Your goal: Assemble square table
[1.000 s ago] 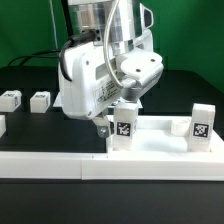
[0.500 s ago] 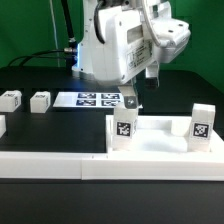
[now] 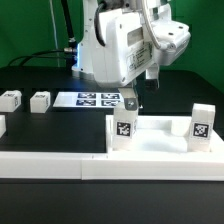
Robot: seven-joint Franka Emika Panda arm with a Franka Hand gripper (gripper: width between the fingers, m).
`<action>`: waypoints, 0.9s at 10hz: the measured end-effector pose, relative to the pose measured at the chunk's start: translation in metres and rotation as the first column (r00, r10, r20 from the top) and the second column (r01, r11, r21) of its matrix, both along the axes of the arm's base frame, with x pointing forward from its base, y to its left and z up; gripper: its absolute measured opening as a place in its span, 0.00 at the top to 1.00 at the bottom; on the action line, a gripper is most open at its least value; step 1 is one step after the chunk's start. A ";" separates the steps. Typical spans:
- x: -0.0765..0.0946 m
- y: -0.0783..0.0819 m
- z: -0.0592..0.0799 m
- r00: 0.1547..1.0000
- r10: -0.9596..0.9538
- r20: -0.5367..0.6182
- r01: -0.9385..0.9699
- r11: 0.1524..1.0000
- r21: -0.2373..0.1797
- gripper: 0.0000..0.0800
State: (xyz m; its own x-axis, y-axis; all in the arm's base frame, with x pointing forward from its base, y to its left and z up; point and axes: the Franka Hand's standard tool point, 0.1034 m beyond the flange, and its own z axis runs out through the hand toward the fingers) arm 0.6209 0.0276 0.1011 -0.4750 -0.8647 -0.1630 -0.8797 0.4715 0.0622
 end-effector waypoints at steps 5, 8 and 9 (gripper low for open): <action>-0.007 0.001 0.014 0.902 0.421 0.096 -0.420 0.907 -0.029 0.19; -0.010 -0.001 0.021 0.679 0.719 0.148 -0.714 0.693 -0.094 0.19; -0.009 -0.001 0.021 0.610 0.777 0.154 -0.771 0.627 -0.110 0.19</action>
Offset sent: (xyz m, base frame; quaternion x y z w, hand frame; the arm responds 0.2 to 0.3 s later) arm -0.0203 0.0109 0.0146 -0.0244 -0.0466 -0.2051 0.9773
